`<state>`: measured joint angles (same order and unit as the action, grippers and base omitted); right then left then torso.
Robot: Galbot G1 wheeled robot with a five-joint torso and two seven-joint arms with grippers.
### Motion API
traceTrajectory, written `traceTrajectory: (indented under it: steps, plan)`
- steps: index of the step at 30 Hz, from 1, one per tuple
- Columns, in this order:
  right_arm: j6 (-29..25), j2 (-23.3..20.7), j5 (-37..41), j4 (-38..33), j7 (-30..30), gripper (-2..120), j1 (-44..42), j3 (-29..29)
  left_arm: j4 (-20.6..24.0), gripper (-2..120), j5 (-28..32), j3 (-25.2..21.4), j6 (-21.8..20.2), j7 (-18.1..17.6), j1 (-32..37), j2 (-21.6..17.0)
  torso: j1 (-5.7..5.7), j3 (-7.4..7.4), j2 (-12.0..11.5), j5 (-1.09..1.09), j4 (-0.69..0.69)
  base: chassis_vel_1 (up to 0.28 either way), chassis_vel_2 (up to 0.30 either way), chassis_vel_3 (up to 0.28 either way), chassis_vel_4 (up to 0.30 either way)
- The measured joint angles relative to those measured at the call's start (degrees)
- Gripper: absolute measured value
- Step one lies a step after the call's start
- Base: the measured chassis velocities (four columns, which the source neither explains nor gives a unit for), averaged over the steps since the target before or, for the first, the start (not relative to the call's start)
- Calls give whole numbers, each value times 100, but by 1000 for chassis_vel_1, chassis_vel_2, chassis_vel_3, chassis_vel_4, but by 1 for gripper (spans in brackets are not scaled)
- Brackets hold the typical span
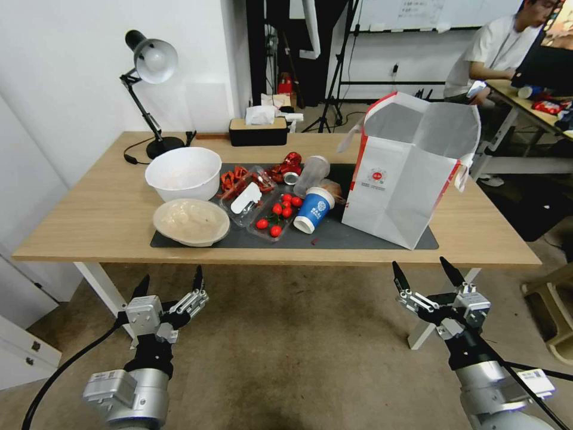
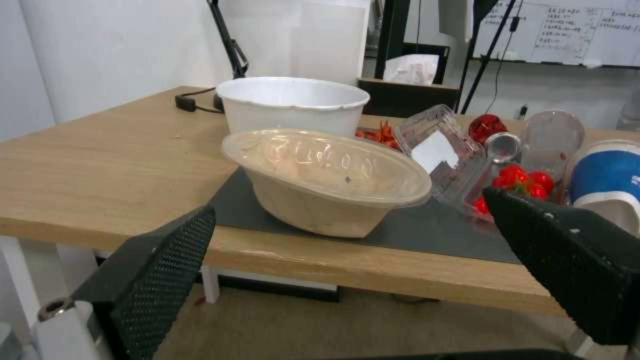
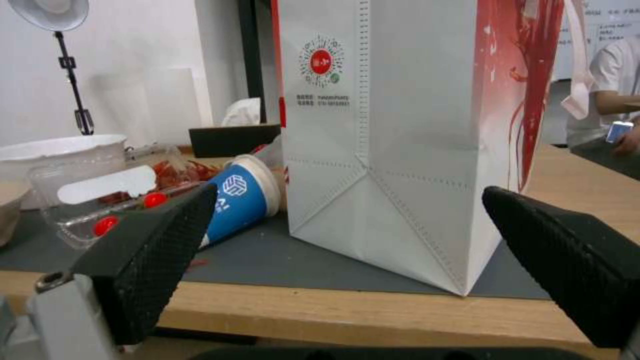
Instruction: Pick up the food delivery bag from the floor and place it on the table.
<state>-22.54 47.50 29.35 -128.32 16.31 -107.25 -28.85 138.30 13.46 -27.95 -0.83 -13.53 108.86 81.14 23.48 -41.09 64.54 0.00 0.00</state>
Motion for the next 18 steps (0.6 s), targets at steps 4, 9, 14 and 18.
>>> traceTrajectory:
  steps: [4,9,14,18]
  plan:
    - [2,-2,2,-2,2,100,1,0,0,100,2,-1,0,0,0,0,0,0,0,0,0,0,0,0,0]
    - [4,-2,5,-3,3,100,2,0,0,100,2,-2,0,0,0,0,0,0,0,0,0,0,0,0,0]
    - [4,-3,7,-6,3,100,2,0,0,100,2,-2,-1,0,0,0,0,0,0,0,0,0,0,0,0]
    - [5,-3,7,-6,3,100,2,0,0,100,2,-2,-2,0,0,0,0,0,0,0,0,0,0,0,0]
